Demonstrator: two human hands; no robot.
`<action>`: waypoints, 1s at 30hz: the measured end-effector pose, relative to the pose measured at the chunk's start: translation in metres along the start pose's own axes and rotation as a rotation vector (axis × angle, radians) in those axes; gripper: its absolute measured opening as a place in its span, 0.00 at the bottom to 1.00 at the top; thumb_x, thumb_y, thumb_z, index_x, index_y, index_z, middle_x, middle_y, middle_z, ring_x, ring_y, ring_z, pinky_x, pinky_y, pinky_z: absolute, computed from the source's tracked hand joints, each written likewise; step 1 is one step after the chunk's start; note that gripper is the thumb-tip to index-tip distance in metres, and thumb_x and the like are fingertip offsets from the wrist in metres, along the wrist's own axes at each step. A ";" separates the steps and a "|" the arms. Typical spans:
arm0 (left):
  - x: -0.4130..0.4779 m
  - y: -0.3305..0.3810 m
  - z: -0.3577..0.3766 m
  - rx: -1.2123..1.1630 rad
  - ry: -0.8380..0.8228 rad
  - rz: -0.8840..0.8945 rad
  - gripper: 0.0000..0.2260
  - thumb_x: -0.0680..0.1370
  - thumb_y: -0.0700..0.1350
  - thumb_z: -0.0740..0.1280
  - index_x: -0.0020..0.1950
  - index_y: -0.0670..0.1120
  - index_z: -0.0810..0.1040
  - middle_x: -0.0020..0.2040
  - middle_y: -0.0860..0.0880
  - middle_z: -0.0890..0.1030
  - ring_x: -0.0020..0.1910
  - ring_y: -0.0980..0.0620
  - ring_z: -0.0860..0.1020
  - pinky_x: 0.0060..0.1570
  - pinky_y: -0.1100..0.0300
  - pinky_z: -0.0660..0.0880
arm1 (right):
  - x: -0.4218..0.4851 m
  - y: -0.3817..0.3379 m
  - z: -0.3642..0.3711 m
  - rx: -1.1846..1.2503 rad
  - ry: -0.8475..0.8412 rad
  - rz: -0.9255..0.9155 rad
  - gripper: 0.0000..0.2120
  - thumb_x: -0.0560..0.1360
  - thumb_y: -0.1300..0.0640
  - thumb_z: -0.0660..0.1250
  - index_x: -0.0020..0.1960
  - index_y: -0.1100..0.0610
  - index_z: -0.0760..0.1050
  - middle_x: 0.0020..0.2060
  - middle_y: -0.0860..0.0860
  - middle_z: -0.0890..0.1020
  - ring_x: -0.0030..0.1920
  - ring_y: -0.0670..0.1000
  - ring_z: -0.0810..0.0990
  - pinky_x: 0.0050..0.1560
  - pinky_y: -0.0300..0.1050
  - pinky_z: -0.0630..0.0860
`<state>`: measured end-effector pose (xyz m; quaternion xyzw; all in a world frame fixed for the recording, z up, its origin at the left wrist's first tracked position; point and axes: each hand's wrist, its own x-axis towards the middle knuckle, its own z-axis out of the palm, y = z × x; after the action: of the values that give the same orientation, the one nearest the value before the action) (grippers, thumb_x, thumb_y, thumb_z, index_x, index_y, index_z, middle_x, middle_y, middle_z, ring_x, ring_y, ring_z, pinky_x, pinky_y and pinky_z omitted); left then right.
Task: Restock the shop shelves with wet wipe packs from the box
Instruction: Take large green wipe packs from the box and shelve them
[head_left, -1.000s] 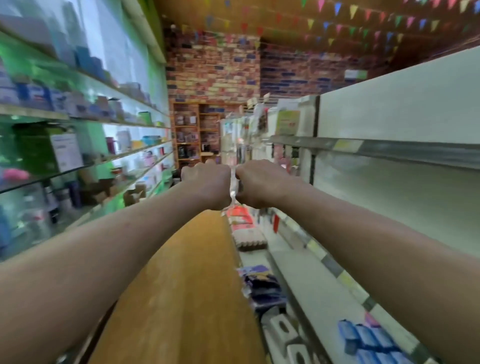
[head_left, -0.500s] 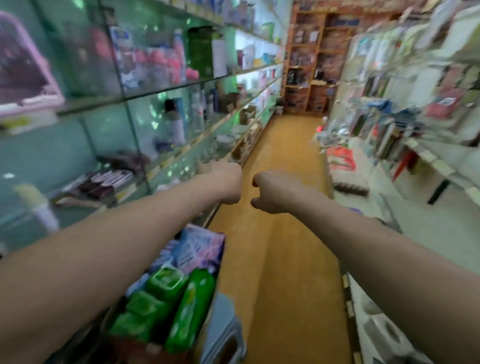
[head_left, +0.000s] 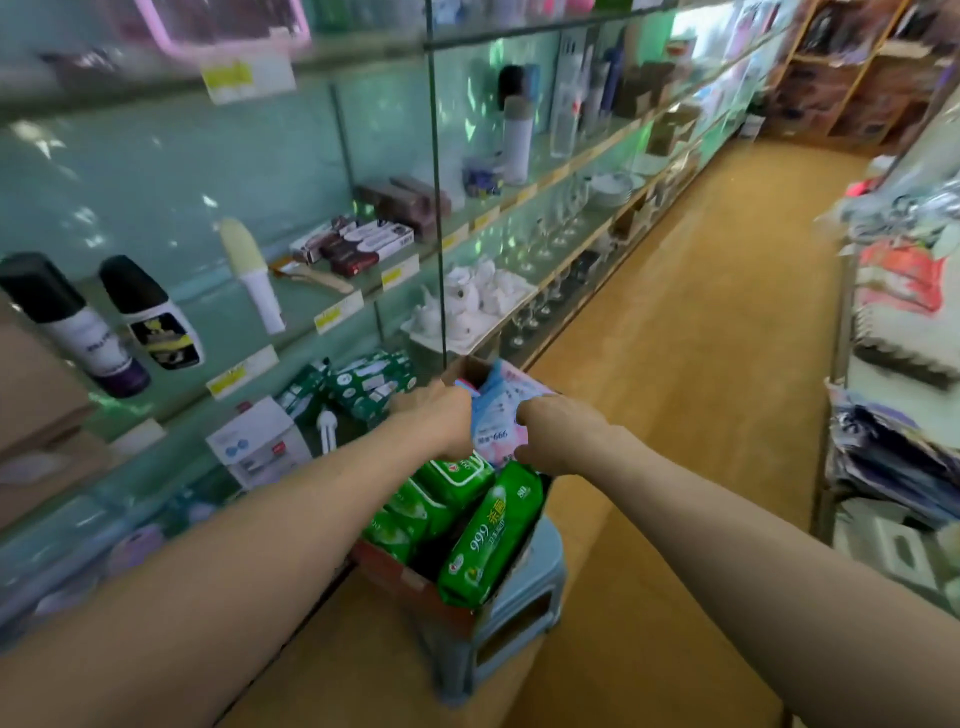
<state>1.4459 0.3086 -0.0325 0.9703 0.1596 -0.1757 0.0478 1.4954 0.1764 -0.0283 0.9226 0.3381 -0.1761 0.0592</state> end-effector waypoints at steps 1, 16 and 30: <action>0.007 0.001 0.010 -0.005 -0.011 -0.015 0.19 0.75 0.49 0.66 0.65 0.46 0.72 0.66 0.44 0.73 0.64 0.43 0.74 0.57 0.52 0.72 | 0.009 0.002 0.008 -0.002 -0.017 -0.015 0.15 0.78 0.55 0.62 0.62 0.59 0.71 0.60 0.56 0.76 0.58 0.57 0.75 0.46 0.45 0.69; 0.063 0.028 0.130 -0.269 -0.373 -0.205 0.31 0.71 0.52 0.73 0.71 0.48 0.65 0.68 0.44 0.68 0.67 0.42 0.71 0.60 0.50 0.71 | 0.081 0.006 0.117 -0.164 -0.240 -0.230 0.31 0.76 0.57 0.65 0.75 0.55 0.56 0.72 0.59 0.59 0.73 0.61 0.56 0.68 0.59 0.63; 0.057 0.040 0.201 -0.352 -0.481 -0.386 0.38 0.69 0.57 0.74 0.70 0.47 0.57 0.69 0.43 0.66 0.67 0.40 0.68 0.59 0.45 0.71 | 0.098 -0.001 0.170 -0.407 -0.164 -0.298 0.30 0.77 0.51 0.65 0.74 0.55 0.57 0.74 0.59 0.56 0.76 0.61 0.48 0.69 0.71 0.52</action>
<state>1.4436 0.2577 -0.2390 0.8300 0.3519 -0.3747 0.2163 1.5163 0.1977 -0.2222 0.8143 0.4928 -0.1855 0.2443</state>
